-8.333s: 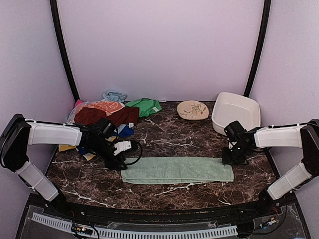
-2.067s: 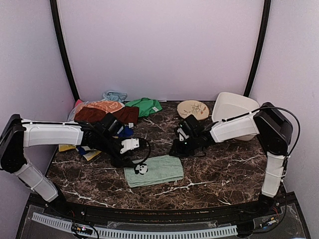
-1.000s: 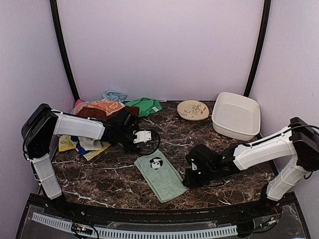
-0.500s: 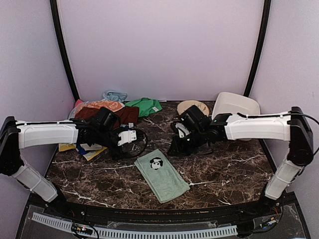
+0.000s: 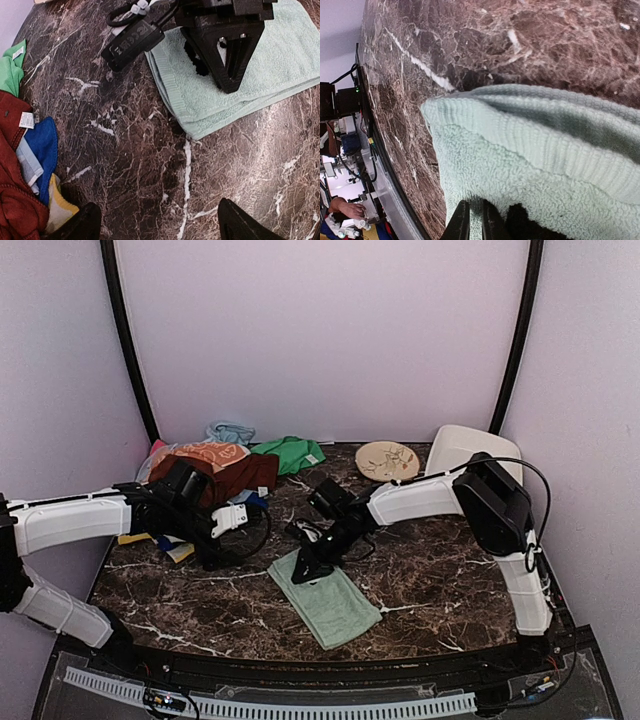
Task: Roll the towels
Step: Rotate the towel at the center of the board.
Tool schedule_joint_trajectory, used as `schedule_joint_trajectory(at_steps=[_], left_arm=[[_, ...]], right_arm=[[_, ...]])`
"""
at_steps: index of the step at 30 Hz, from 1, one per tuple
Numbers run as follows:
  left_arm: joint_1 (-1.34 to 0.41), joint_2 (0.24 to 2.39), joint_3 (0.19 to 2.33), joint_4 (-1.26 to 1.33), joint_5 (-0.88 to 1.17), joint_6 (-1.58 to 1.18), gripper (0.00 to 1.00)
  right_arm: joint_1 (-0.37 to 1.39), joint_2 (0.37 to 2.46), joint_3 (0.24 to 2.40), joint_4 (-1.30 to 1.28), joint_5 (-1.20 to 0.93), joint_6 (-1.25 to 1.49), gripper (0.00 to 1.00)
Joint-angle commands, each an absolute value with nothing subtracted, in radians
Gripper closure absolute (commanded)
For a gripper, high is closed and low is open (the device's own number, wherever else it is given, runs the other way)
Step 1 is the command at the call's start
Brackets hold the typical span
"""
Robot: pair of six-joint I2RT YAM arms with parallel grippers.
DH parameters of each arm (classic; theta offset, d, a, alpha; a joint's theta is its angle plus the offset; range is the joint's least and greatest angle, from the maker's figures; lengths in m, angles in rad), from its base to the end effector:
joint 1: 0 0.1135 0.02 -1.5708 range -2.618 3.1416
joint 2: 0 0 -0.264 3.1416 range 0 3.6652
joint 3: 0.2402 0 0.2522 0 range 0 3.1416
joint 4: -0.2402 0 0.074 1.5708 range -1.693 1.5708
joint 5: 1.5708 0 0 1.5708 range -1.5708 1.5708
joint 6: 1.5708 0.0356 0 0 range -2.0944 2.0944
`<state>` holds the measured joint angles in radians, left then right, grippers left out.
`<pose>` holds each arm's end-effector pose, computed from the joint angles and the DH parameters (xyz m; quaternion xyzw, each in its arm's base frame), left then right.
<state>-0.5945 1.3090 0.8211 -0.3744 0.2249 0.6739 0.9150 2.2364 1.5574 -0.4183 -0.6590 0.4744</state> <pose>0.2167 -0.1561 0.2241 0.5836 0.7277 -0.0915 0.3486 0.2620 0.3762 0.1231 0.2751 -0.8810 -0.3837 0.0309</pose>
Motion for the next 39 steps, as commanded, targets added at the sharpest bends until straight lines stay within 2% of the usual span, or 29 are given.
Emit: schedule_joint_trajectory(at_steps=[1, 8, 12, 16, 24, 28, 34, 39], left_arm=[[-0.58, 1.295, 0.8, -0.422, 0.236, 0.682, 0.17], [-0.581, 1.298, 0.824, -0.423, 0.235, 0.678, 0.17], [-0.581, 1.299, 0.828, -0.431, 0.248, 0.689, 0.17], [-0.601, 1.306, 0.861, -0.475, 0.317, 0.705, 0.15], [-0.827, 1.417, 0.96, -0.54, 0.33, 0.733, 0.19], [-0.899, 1.503, 0.991, -0.512, 0.278, 0.804, 0.21], [-0.904, 1.617, 1.077, -0.453, 0.226, 0.826, 0.25], [-0.903, 1.598, 1.026, -0.346, 0.254, 0.826, 0.26]], right_arm=[[0.895, 2.266, 1.519, -0.402, -0.697, 0.479, 0.88], [0.822, 2.165, 1.28, 0.032, -0.413, 0.85, 0.92], [0.788, 2.109, 1.193, 0.161, -0.284, 0.967, 0.94], [0.776, 2.111, 1.216, 0.194, -0.208, 1.02, 0.94], [0.776, 2.22, 1.342, 0.246, -0.205, 1.103, 0.92], [0.774, 2.188, 1.324, 0.245, -0.254, 1.067, 0.85], [0.754, 2.034, 1.316, 0.186, -0.365, 0.988, 0.66], [0.742, 1.902, 1.183, 0.218, -0.43, 1.021, 0.6]])
